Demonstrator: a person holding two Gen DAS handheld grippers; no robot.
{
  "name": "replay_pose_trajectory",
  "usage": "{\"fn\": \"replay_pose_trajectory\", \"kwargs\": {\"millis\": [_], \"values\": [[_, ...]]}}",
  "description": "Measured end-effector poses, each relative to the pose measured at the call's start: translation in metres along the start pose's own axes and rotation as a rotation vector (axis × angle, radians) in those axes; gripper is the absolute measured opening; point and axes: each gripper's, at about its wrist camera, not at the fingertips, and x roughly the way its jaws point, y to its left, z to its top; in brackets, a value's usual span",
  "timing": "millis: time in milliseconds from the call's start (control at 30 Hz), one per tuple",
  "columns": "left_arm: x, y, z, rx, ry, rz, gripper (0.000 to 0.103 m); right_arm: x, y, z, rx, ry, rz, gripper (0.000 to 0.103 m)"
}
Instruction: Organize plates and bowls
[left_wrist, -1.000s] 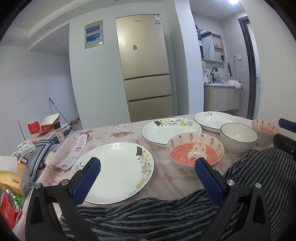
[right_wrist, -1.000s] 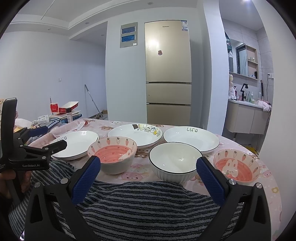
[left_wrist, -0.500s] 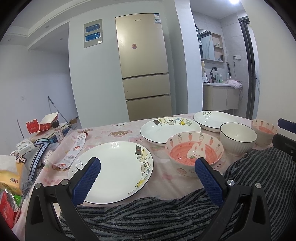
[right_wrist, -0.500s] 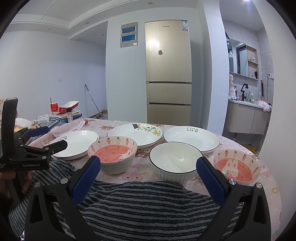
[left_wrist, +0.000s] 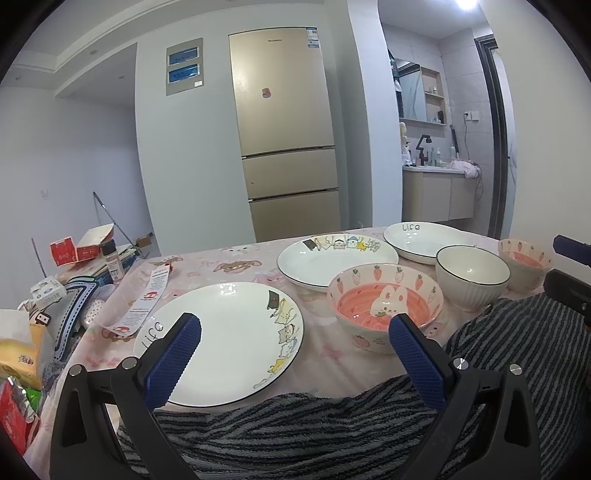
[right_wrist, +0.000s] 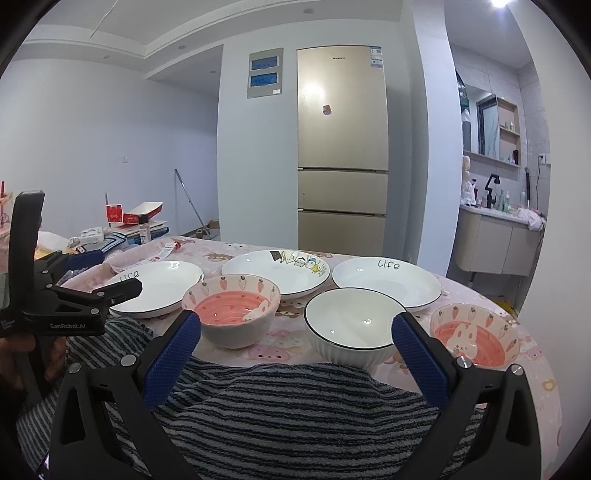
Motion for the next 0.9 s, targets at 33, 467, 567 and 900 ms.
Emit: {"fn": "replay_pose_trajectory", "kwargs": {"millis": [33, 467, 567, 900], "values": [[0.000, 0.000, 0.000, 0.000, 0.000, -0.004, 0.103, 0.000, 0.001, 0.000, -0.004, -0.001, 0.000, 0.103], [-0.006, -0.008, 0.017, -0.036, 0.062, -0.177, 0.103, 0.000, -0.004, 0.015, 0.045, 0.063, 0.133, 0.103], [0.001, -0.002, 0.025, -0.131, 0.111, -0.259, 0.103, 0.001, -0.005, 0.024, 0.038, 0.074, 0.172, 0.100], [0.057, 0.001, 0.028, -0.334, 0.353, -0.342, 0.065, 0.053, -0.030, 0.056, 0.036, 0.222, 0.272, 0.040]]}}
